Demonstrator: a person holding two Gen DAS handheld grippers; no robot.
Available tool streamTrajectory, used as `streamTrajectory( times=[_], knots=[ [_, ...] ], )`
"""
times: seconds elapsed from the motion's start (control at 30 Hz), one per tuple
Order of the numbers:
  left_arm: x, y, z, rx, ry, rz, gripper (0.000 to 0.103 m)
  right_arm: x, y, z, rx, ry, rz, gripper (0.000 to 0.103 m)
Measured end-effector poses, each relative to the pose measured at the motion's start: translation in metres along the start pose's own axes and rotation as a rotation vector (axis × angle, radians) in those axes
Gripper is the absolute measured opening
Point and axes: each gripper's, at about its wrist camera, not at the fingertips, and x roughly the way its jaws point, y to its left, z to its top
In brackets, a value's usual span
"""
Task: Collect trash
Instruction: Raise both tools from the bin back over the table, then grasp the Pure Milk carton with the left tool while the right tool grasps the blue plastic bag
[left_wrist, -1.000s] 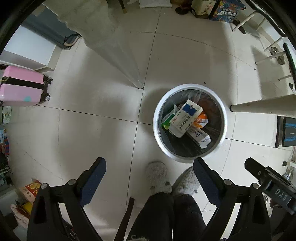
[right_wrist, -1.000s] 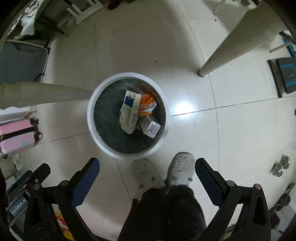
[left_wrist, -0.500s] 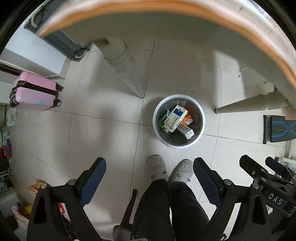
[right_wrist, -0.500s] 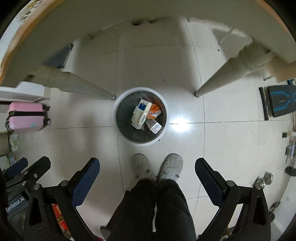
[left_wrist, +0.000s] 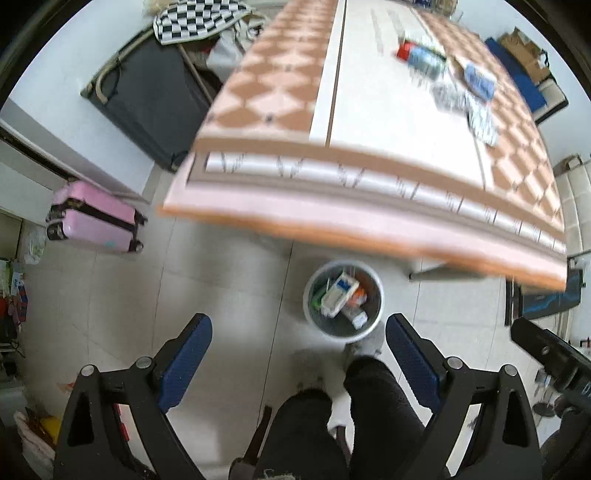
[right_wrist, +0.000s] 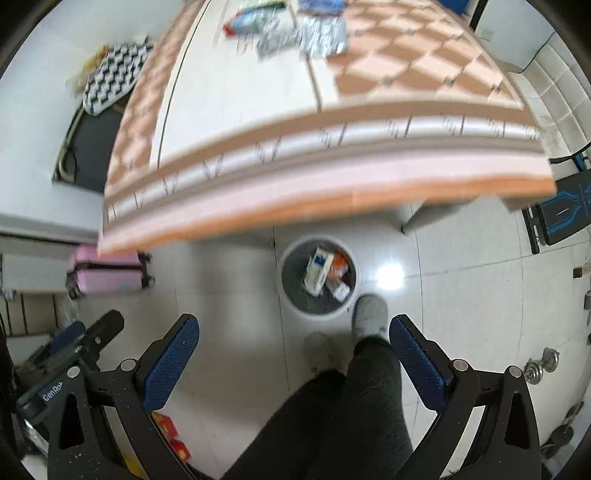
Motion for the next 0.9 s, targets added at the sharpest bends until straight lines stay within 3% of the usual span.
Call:
streamTrajectory(
  times=[0.2,0.37,0.63,0.8,0.9],
  knots=[
    [-0.002,-0.036,0.077,0.001,-0.054,0.031,0.096,-0.025,-0.031,0.096,0.06,-0.053,0.001,0.103],
    [0.015,-0.069,0.15,-0.062,-0.023,0.033,0.096,-0.014,-0.065,0.2,0.115,-0.035,0.017,0.103],
    [0.066,-0.102,0.286,-0.319,0.111,-0.128,0.095,0.036,-0.08,0.377,0.198,0.003,0.057,0.103],
    [0.104,-0.126,0.348,-0.41,0.182,-0.232,0.095,0.07,-0.075,0.451,0.245,0.027,0.067,0.098],
    [0.128,-0.136,0.367,-0.456,0.238,-0.258,0.095,0.088,-0.076,0.471,0.273,0.053,0.072,0.091]
  ],
)
